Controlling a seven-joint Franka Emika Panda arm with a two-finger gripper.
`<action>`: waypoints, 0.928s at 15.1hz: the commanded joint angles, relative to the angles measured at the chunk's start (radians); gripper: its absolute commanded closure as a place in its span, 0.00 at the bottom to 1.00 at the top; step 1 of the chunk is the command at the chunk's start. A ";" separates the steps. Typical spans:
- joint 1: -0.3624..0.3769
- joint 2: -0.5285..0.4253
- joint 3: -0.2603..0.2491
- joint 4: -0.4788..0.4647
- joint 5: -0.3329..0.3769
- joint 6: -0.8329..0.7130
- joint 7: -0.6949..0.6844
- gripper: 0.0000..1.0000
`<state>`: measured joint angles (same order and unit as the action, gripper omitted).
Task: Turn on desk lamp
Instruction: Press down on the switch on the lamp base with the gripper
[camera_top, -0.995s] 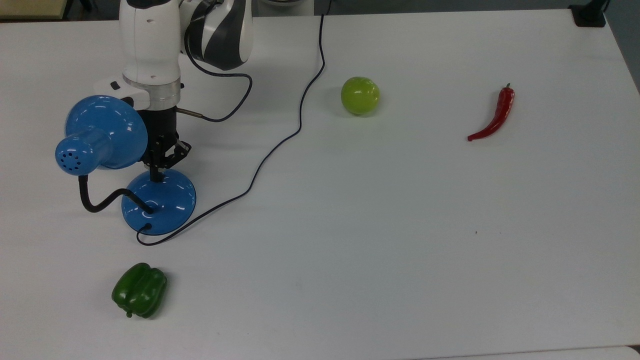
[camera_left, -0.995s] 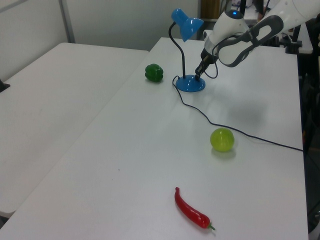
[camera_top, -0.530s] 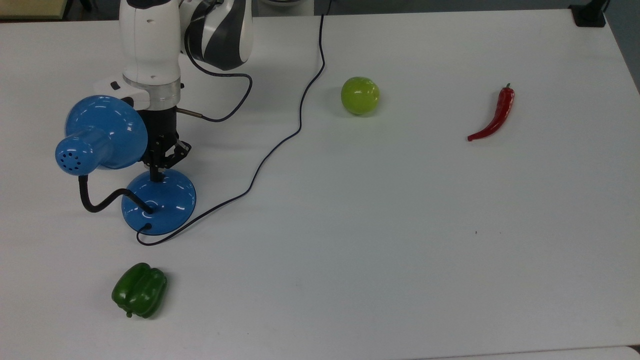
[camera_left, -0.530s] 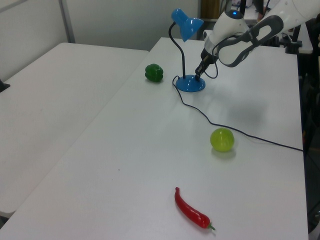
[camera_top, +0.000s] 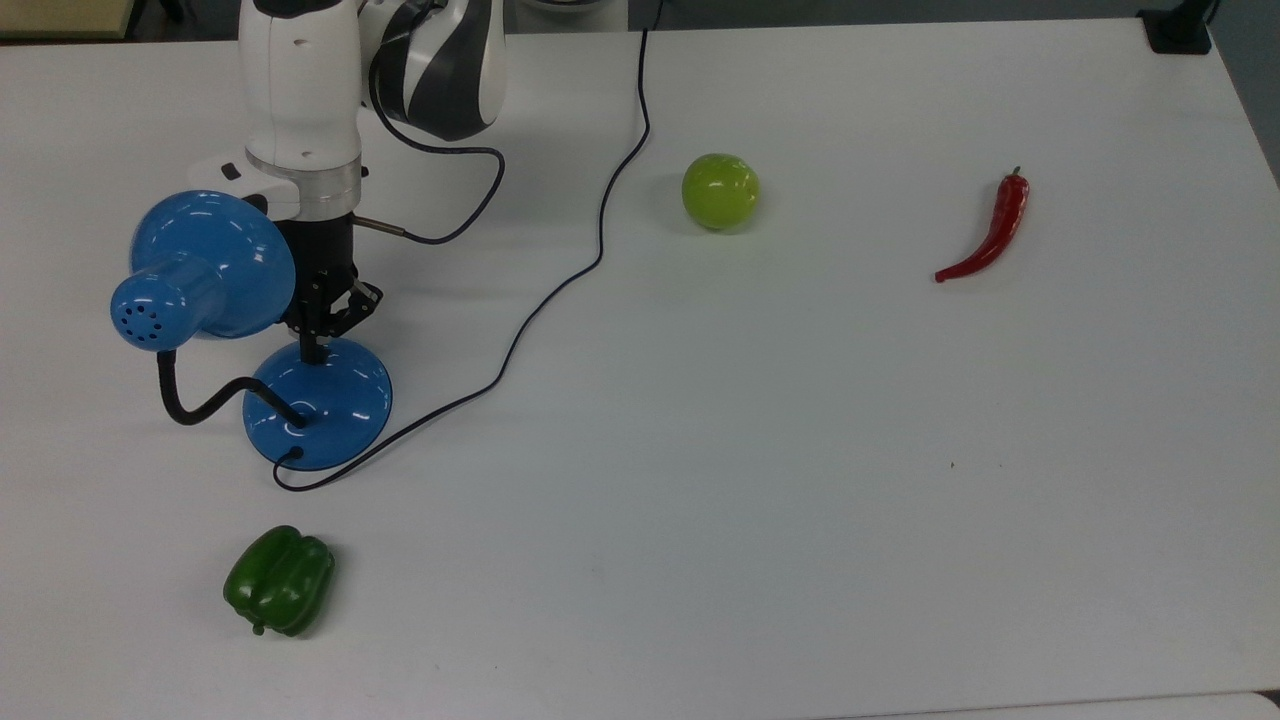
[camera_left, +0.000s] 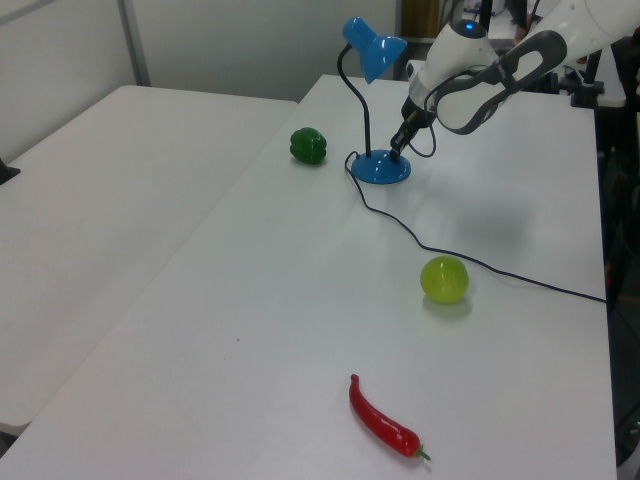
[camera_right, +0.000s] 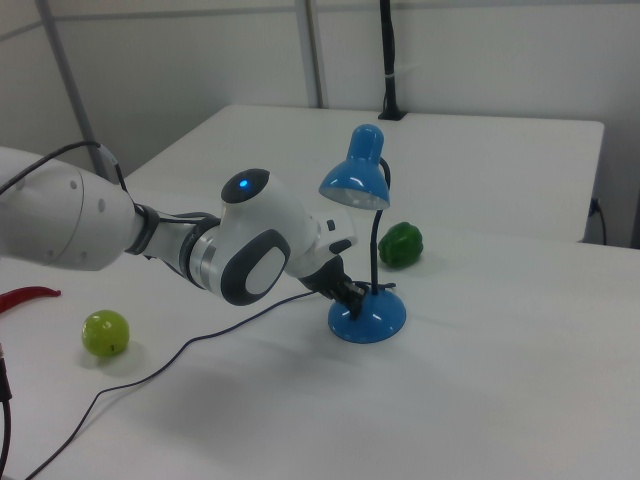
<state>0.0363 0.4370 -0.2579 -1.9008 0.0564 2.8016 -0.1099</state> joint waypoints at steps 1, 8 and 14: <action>-0.002 0.023 0.000 -0.018 0.010 0.018 -0.001 1.00; -0.010 0.034 0.002 -0.017 0.010 0.019 -0.002 1.00; -0.012 0.042 0.002 -0.017 0.011 0.021 -0.002 1.00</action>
<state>0.0348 0.4379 -0.2578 -1.9006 0.0564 2.8017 -0.1099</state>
